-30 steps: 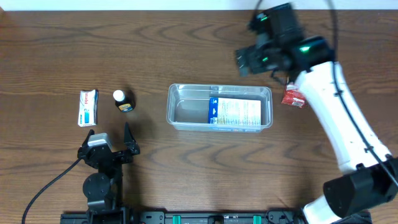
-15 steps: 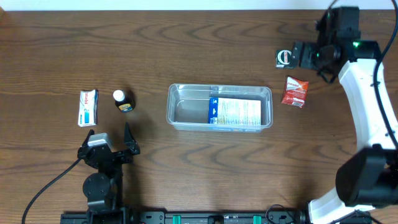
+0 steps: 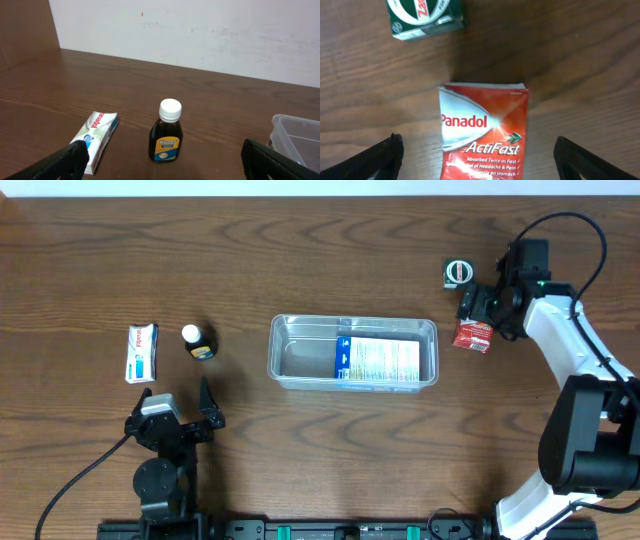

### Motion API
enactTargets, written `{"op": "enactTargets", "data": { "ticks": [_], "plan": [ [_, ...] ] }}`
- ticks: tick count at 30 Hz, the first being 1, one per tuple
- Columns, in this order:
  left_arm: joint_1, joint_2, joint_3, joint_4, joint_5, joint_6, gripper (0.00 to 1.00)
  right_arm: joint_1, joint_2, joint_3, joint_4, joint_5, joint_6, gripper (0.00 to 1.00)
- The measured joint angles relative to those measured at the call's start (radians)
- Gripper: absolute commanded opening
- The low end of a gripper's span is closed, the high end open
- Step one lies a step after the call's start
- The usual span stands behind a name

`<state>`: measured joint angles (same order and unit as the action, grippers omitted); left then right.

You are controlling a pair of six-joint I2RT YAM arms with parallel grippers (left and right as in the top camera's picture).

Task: Pack container
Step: 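Move the right gripper to the red Panadol packet and grasp it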

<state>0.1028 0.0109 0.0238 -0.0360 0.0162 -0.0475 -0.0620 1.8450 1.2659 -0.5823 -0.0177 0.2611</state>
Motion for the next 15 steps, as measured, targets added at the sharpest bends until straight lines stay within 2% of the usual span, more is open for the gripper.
{"op": "enactTargets", "data": {
  "ticks": [7,15],
  "plan": [
    [0.000,0.000,0.000,0.000,0.000,0.000,0.98,0.000,0.000,-0.089,0.103,0.000,0.005,0.87],
    [0.000,0.000,0.000,0.000,0.000,0.000,0.98,0.004,0.000,-0.099,0.150,0.011,0.009,0.82]
  ]
}}
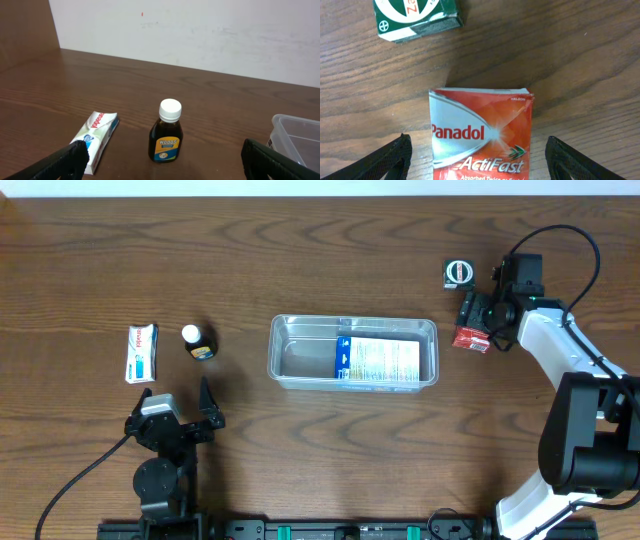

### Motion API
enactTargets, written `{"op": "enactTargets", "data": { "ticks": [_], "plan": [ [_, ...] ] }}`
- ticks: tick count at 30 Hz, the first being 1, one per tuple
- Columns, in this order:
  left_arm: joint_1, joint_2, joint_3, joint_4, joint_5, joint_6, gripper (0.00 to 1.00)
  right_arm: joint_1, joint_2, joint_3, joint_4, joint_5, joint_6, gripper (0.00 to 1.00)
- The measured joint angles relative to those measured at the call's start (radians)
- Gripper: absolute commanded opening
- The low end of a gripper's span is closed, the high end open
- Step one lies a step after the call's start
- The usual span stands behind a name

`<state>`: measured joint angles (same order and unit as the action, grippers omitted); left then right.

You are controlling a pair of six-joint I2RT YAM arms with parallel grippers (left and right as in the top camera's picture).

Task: Pack container
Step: 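Move the right gripper to the red Panadol packet and grasp it, then lift the red packet and carry it into the container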

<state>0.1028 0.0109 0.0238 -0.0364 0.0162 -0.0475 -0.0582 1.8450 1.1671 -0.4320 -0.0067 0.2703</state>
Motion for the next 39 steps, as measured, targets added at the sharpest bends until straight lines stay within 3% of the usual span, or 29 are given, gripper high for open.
{"op": "enactTargets", "data": {
  "ticks": [23,27,32,39],
  "plan": [
    [0.000,0.000,0.000,0.000,0.000,0.000,0.98,0.032,0.091,0.000,0.031,0.117,0.133,0.80],
    [0.000,0.000,0.000,0.000,0.000,0.000,0.98,0.032,0.091,0.000,0.026,0.117,0.141,0.75],
    [0.000,0.000,0.000,0.000,0.000,0.000,0.98,0.032,0.091,0.000,0.020,0.126,0.146,0.61],
    [0.000,0.000,0.000,0.000,0.000,0.000,0.98,0.035,0.090,0.001,0.010,0.138,0.148,0.59]
  ]
}}
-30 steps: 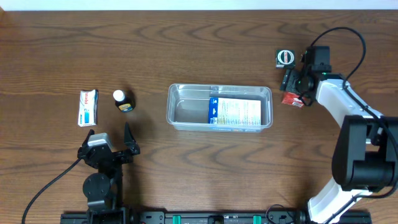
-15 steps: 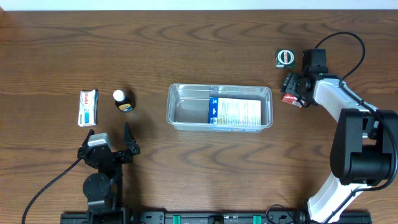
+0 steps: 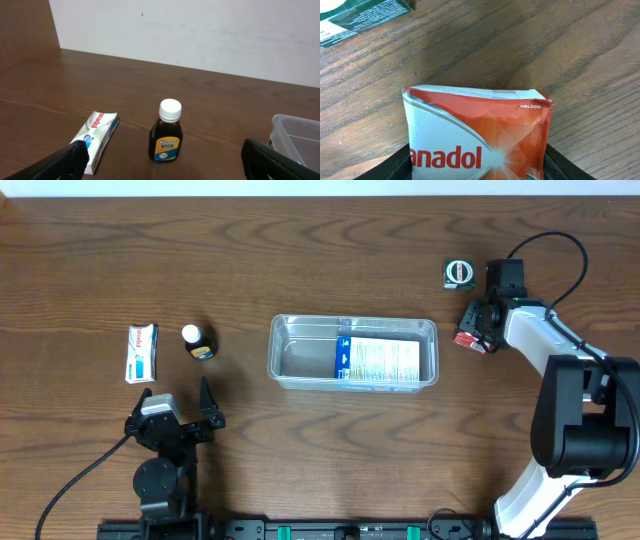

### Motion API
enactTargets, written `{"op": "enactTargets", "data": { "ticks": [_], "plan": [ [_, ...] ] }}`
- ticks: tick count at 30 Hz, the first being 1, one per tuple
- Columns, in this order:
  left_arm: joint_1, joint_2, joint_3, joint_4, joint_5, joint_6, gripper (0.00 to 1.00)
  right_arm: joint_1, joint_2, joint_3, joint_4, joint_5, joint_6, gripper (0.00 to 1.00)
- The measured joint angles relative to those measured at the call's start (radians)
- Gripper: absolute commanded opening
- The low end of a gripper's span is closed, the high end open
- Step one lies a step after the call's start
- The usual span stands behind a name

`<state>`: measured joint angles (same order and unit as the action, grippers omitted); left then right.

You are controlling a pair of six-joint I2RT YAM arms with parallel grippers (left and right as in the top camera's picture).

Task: Pack container
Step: 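Lift the red packet and carry it into the container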

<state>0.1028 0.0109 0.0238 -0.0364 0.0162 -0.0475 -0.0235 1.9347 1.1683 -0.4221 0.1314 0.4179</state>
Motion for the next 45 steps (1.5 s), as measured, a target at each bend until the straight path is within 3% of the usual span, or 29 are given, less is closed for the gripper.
{"op": "enactTargets", "data": {
  "ticks": [5,10,16,20,30,37,45],
  "plan": [
    [0.000,0.000,0.000,0.000,0.000,0.000,0.98,0.000,-0.032,-0.003,-0.042,-0.001,-0.008,0.57],
    [0.000,0.000,0.000,0.000,0.000,0.000,0.98,0.000,-0.185,-0.011,-0.048,-0.065,-0.054,0.58],
    [0.000,0.000,0.000,0.000,0.000,0.000,0.98,0.003,-0.445,-0.010,-0.013,-0.285,-0.072,0.58],
    [0.000,0.000,0.000,0.000,0.000,0.000,0.98,0.049,-0.518,-0.007,0.004,-0.449,-0.070,0.58],
    [0.000,0.000,0.000,0.000,0.000,0.000,0.98,0.349,-0.501,-0.007,0.024,-0.562,-0.058,0.57],
    [0.000,0.000,0.000,0.000,0.000,0.000,0.98,0.550,-0.437,-0.007,0.046,-0.472,-0.026,0.54],
    [0.000,0.000,0.000,0.000,0.000,0.000,0.98,0.660,-0.293,-0.007,0.090,-0.389,0.039,0.55]
  ]
}}
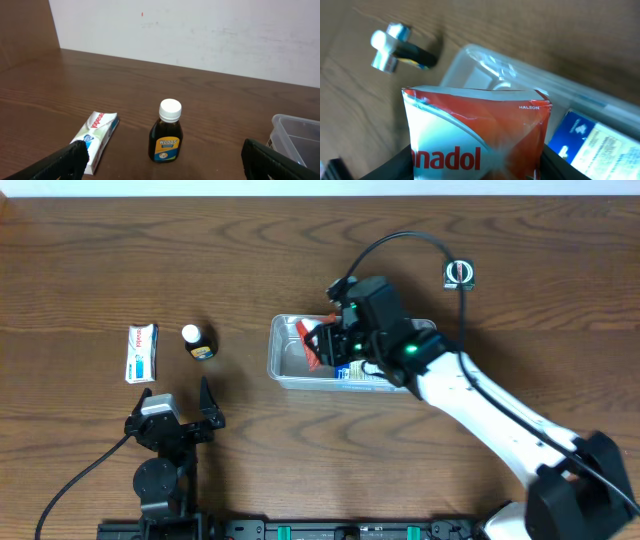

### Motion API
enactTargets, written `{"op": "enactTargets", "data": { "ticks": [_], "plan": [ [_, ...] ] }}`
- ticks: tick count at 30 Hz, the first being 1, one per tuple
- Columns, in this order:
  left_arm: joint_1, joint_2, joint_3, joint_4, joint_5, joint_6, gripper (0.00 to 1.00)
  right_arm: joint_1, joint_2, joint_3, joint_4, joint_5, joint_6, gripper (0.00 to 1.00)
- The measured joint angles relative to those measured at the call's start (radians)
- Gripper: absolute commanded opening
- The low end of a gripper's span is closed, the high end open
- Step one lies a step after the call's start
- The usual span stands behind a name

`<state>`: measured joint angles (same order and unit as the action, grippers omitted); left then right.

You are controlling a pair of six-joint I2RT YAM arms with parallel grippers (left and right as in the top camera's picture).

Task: Pack container
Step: 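Lift the red packet and carry it into the container, then lower the red packet beside the blue box and open the gripper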

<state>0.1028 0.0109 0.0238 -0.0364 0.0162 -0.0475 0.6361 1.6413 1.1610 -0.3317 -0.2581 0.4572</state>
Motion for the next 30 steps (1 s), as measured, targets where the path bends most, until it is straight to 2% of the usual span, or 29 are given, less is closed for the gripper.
{"op": "enactTargets", "data": {
  "ticks": [8,30],
  "plan": [
    [0.000,0.000,0.000,0.000,0.000,0.000,0.98,0.030,0.104,0.000,0.024,0.032,0.057,0.56],
    [0.000,0.000,0.000,0.000,0.000,0.000,0.98,0.056,0.151,0.000,0.018,0.129,0.161,0.58]
  ]
}}
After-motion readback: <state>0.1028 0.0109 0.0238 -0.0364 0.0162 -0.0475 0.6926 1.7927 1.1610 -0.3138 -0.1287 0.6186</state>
